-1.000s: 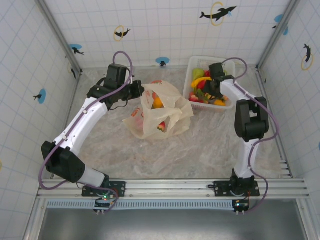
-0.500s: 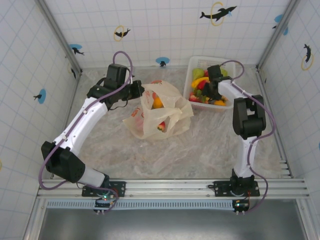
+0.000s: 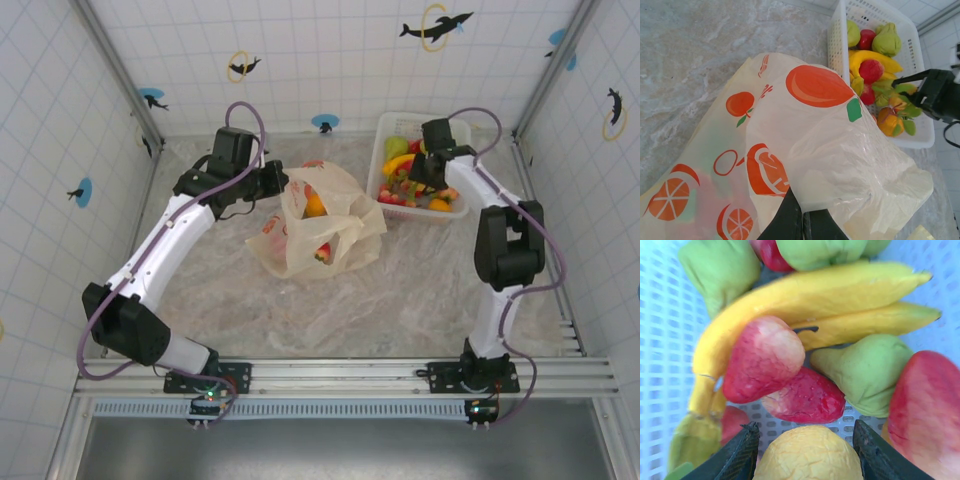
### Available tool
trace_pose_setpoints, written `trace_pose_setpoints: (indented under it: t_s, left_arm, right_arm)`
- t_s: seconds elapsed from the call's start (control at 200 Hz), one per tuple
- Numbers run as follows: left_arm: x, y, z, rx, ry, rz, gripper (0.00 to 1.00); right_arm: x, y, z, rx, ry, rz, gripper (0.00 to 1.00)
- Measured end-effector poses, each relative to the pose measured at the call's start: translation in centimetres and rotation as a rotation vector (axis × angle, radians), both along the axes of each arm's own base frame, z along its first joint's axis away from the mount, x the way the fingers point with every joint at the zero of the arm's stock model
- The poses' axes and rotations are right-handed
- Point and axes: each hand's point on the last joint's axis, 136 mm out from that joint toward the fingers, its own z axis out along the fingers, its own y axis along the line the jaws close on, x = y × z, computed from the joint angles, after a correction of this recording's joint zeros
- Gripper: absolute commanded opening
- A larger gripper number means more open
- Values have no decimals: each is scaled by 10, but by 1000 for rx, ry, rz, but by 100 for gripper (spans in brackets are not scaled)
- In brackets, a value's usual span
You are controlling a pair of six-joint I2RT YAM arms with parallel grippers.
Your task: Place the fake fruits into the plastic bag and tie a complex knot
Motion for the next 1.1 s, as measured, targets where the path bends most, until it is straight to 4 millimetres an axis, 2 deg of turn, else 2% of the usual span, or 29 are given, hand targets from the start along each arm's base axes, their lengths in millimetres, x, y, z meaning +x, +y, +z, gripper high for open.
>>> trace_pose_setpoints:
  t_s: [0.155,0.39,0.595,0.721,0.846,1.006,1.096]
  left_arm:
    - [0,0,1,0,-1,0,0]
    - [0,0,2,-1,-2,0,0]
    - [0,0,2,-1,-2,0,0]
    - [0,0,2,-1,-2,0,0]
    - [0,0,2,-2,-2,0,0]
    - [0,-1,2,-4,-1,-2,0]
    - [0,-1,2,-4,-1,-3,0]
  right_arm:
    - [-4,-3,43,-1,-89,2,49]
    - [-22,-3,81,35,-175,21,48]
    - [-54,14,123,173,-288,74,48]
    - [-86,37,148,313,-372,125,48]
    - [-116,66,165,406,-420,189,48]
    - [-148,120,182,376,-509,300,47]
    - [-162,147,182,329,-567,347,47]
